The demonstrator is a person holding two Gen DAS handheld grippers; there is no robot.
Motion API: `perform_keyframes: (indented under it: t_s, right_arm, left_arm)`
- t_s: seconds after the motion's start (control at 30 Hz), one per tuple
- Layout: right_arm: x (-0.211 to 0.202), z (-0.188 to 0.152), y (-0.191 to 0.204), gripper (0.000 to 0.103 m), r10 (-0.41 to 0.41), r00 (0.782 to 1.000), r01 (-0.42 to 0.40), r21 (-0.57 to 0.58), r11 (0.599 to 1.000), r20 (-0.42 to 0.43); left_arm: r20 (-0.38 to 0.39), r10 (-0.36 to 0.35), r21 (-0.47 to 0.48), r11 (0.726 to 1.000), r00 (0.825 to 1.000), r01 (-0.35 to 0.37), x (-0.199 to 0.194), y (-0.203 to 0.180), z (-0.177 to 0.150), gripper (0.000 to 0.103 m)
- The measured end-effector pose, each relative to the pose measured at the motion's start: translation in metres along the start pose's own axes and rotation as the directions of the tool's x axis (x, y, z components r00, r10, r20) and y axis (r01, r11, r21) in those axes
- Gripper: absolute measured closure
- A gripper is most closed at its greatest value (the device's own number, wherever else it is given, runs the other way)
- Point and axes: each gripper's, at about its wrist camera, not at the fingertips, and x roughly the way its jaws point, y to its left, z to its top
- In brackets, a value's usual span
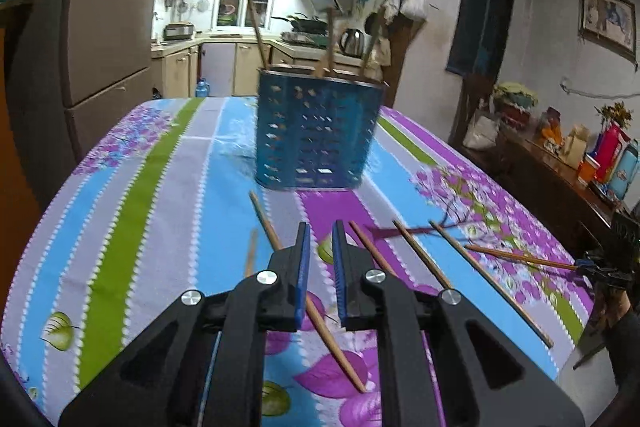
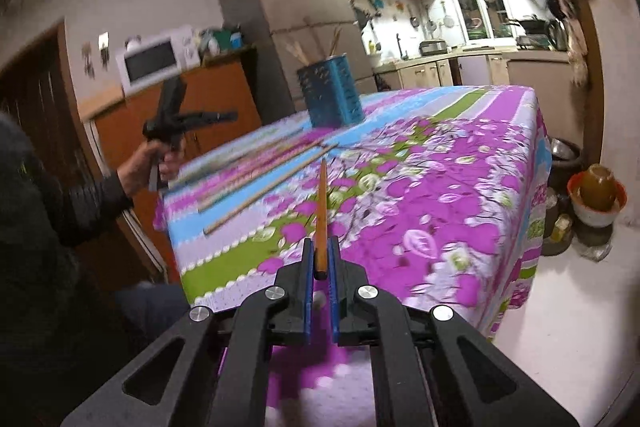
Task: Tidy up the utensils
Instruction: 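Close the right gripper on a chopstick while the left gripper approaches another, then close the left gripper on a chopstick lying on the tablecloth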
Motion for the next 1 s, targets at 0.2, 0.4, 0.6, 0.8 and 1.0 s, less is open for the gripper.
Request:
perform_keyframes:
  t_s: [0.2, 0.4, 0.6, 0.8, 1.0]
  right_arm:
    - [-0.008, -0.001, 0.014, 0.089, -0.049, 0.999, 0.049, -0.067, 0.997, 0.009]
    - [0.0, -0.007, 0.015, 0.082, -0.067, 0.997, 0.064, -0.092, 0.994, -0.04]
    - [0.002, -0.01, 0.018, 0.083, -0.097, 0.995, 0.092, -0.118, 0.989, -0.036]
    - [0.001, -0.017, 0.023, 0.096, -0.165, 0.986, 0.167, -0.081, 0.983, 0.023]
    - [-0.02, -0.012, 0.04, 0.096, -0.208, 0.97, 0.212, -0.023, 0.977, 0.127]
  left_arm:
    - [-0.02, -0.009, 0.021, 1.0, 1.0, 0.01, 0.004, -0.007, -0.009, 0.093]
    - [-0.027, -0.007, 0.013, 1.0, 1.0, 0.008, 0.003, -0.007, -0.013, 0.093]
    - [-0.016, -0.028, 0.033, 0.999, 0.999, 0.028, -0.003, -0.022, -0.019, 0.093]
    - [0.046, 0.062, 0.12, 0.991, 0.997, -0.067, -0.025, -0.047, -0.043, 0.093]
    - [0.069, 0.308, 0.057, 0.948, 0.949, -0.312, -0.07, 0.004, -0.08, 0.072]
